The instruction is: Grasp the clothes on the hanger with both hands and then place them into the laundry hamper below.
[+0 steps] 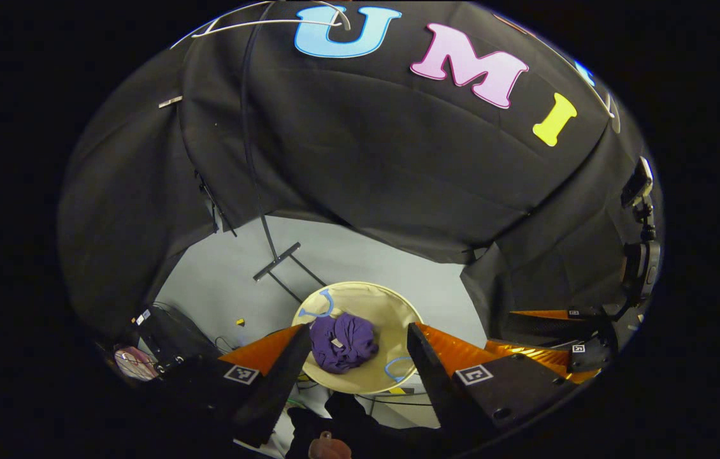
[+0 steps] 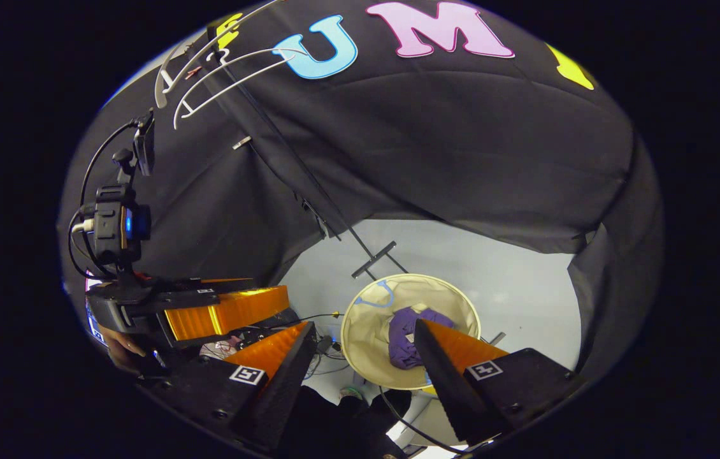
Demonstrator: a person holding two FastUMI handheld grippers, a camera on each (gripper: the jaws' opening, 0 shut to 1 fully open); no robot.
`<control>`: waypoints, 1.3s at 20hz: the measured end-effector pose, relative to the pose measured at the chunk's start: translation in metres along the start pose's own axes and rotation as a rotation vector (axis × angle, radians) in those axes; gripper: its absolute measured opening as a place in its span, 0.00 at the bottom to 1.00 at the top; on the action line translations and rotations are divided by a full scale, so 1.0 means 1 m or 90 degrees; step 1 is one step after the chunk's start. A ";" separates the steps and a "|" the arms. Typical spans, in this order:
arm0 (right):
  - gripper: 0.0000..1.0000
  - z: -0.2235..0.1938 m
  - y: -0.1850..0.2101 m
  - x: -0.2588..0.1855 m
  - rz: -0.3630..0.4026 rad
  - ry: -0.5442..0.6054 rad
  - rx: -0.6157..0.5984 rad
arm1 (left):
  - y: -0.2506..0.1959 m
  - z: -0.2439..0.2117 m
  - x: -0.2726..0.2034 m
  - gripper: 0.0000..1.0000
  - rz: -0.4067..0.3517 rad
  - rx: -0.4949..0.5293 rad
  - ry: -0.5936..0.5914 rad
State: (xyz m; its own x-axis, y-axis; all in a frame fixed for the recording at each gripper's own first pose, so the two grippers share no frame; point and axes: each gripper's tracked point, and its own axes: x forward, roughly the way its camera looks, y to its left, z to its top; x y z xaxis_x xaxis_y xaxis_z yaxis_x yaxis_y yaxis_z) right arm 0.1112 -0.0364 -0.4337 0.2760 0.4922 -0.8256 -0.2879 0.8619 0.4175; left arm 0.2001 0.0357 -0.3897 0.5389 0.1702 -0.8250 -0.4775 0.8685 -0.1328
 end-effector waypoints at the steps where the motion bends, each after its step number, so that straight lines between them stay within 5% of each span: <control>1: 0.99 0.001 0.001 -0.002 -0.001 -0.006 0.000 | 0.003 0.003 -0.003 0.96 0.001 0.000 -0.006; 15: 0.99 0.031 0.056 -0.072 -0.043 -0.168 -0.024 | 0.012 0.045 -0.097 0.96 -0.063 0.076 -0.170; 20: 0.99 0.053 0.095 -0.126 -0.084 -0.305 -0.030 | 0.016 0.071 -0.168 0.96 -0.107 0.139 -0.292; 26: 0.98 0.082 0.149 -0.227 -0.134 -0.569 -0.080 | 0.019 0.093 -0.263 0.95 -0.145 0.188 -0.447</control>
State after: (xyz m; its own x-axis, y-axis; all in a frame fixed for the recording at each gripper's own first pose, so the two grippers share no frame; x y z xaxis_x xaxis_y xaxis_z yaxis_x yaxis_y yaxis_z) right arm 0.0809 -0.0096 -0.1526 0.9231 0.2844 -0.2588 -0.2354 0.9501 0.2047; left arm 0.1141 0.0507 -0.1237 0.9599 0.1412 -0.2421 -0.1514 0.9882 -0.0239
